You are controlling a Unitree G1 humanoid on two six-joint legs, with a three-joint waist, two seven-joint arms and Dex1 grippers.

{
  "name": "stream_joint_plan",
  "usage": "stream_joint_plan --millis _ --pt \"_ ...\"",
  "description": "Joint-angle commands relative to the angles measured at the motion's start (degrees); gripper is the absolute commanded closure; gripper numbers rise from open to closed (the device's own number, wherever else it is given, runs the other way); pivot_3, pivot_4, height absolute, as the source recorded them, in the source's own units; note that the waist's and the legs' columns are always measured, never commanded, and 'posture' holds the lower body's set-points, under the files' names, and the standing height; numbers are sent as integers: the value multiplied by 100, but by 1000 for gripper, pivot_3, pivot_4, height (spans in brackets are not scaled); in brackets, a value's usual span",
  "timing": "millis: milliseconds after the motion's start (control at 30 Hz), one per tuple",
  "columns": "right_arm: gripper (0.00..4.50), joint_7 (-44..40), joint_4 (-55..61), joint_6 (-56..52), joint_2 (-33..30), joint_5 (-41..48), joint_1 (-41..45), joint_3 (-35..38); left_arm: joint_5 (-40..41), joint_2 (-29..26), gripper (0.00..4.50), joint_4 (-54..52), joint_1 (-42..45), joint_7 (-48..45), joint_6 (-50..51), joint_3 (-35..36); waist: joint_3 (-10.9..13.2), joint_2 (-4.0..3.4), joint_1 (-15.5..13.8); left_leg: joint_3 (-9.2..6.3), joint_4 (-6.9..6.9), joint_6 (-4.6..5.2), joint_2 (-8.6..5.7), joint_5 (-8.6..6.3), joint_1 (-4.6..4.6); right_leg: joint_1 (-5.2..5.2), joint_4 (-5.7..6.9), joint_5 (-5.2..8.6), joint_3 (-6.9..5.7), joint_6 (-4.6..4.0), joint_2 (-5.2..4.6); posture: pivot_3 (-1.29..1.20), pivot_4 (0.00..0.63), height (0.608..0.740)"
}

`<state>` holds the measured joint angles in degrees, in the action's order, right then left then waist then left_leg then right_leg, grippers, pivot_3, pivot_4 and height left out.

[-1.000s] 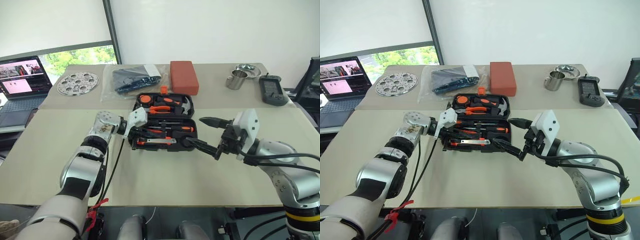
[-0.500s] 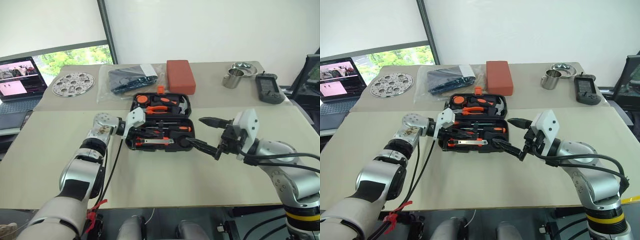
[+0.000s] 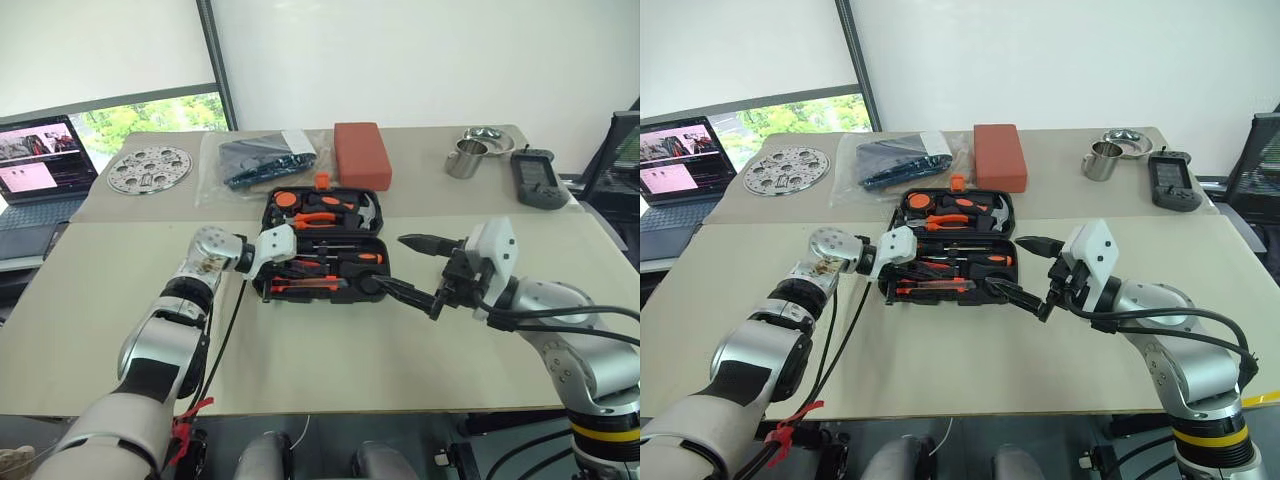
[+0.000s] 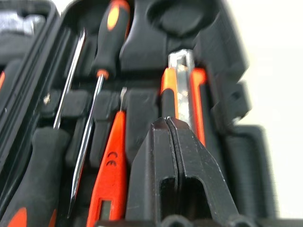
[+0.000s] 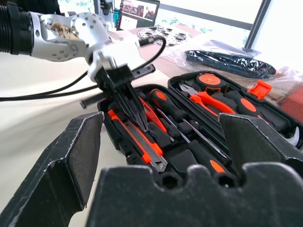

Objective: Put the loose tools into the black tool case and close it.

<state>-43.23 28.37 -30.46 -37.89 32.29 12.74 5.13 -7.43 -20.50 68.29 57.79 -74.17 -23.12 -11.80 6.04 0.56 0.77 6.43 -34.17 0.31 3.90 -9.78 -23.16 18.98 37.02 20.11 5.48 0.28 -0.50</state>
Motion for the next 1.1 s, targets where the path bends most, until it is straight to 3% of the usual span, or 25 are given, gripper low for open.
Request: stream_joint_plan --millis 33,233,400,567,733,1000,1100 --pt "0 12 132 34 -51 -9 20 57 -545 0 4449 292 -185 318 24 -401 -7 7 -7 0 -1 0 0 0 1 -2 0 0 1 0 -1 0 150 740" --pt "0 10 144 -17 -134 -36 -38 41 -427 85 4449 281 -223 337 -69 -302 -21 10 -10 -2 -4 0 3 0 12 -18 0 0 -1 0 -5 0 150 740" --pt "0 -16 49 -24 -307 -161 -163 116 190 170 4449 87 -91 82 -117 248 -25 4 -38 -4 -6 0 1 0 0 -9 0 0 -4 0 -8 0 150 740" --pt "0 360 -615 -117 -748 -837 -253 303 993 138 4449 -488 0 -653 396 796 -19 10 -31 0 -6 0 -1 1 -35 25 -3 0 -5 0 -8 0 150 740" --pt "0 -2 -1269 -476 -1370 -1038 -379 203 2012 -297 2922 -2349 -394 -1779 1909 768 -17 7 -5 7 10 -7 0 4 -35 30 -10 1 -3 -1 -6 0 150 740" --pt "0 -974 -2359 -368 -1837 -1424 431 -575 2580 -1054 108 -4409 -800 -1833 3018 461 -13 1 53 7 19 -13 4 8 -17 20 -17 3 9 -1 8 0 150 740" --pt "0 -1248 -2922 -266 -1800 -1680 941 -902 2624 -1241 108 -4870 -898 -1821 3273 457 -12 -1 28 7 16 -9 3 6 -16 18 -17 3 11 -1 3 0 150 740"
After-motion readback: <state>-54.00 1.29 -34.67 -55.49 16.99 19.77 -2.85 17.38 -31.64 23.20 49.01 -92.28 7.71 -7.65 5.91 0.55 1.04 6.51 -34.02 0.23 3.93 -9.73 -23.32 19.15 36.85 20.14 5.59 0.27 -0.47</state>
